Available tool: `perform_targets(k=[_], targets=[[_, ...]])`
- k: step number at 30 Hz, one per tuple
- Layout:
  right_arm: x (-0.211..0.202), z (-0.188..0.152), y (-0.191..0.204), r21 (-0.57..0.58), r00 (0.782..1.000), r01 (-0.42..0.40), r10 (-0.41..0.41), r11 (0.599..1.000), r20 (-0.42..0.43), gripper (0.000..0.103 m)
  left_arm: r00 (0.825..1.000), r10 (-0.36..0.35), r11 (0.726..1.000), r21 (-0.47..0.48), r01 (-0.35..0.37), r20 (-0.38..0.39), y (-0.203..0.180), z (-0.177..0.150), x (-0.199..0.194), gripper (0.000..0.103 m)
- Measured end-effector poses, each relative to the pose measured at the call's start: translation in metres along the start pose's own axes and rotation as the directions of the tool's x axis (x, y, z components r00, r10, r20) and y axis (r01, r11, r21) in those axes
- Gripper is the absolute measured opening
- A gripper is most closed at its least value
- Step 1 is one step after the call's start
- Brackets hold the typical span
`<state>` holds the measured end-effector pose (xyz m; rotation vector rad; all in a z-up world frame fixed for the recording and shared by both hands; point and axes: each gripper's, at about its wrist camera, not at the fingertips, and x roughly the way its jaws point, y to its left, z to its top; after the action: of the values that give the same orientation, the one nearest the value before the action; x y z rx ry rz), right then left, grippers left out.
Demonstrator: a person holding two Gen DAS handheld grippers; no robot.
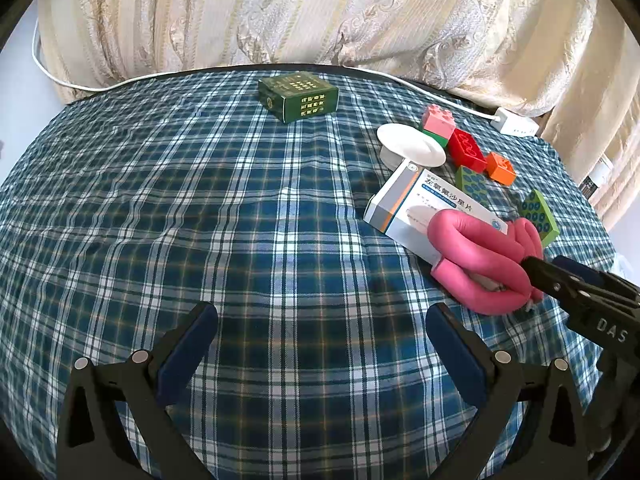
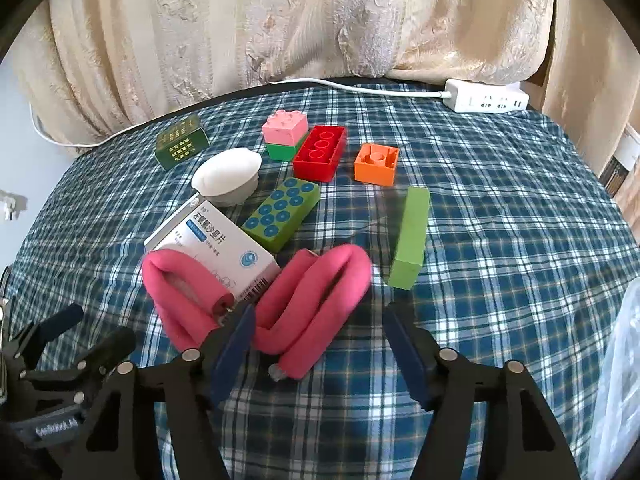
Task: Organize objects
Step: 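Grasp a pink foam hand gripper with each tool and lift them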
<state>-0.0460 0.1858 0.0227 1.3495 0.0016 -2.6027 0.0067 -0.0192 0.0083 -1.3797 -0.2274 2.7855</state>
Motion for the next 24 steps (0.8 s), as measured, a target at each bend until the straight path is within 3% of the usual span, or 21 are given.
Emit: perform_targets(k=[11, 16, 24], targets=[[-0.018, -0.015, -0.025, 0.044, 0.999, 0.032, -0.032, 0.999, 0.004, 0.064, 1.0, 0.003, 1.0, 0.001, -0.003, -0.003, -0.001, 0.001, 0.002, 0.103], [-0.017, -0.01, -0.013, 0.027, 1.0, -0.011, 0.011, 1.0, 0.01, 0.065, 1.0, -0.001, 1.0, -0.008, 0.001, -0.002, -0.002, 0.001, 0.002, 0.103], [0.006, -0.003, -0.006, -0.007, 1.0, 0.003, -0.003, 1.0, -0.015, 0.065, 1.0, -0.016, 0.999, -0.038, 0.016, 0.008, 0.003, 0.003, 0.0, 0.103]])
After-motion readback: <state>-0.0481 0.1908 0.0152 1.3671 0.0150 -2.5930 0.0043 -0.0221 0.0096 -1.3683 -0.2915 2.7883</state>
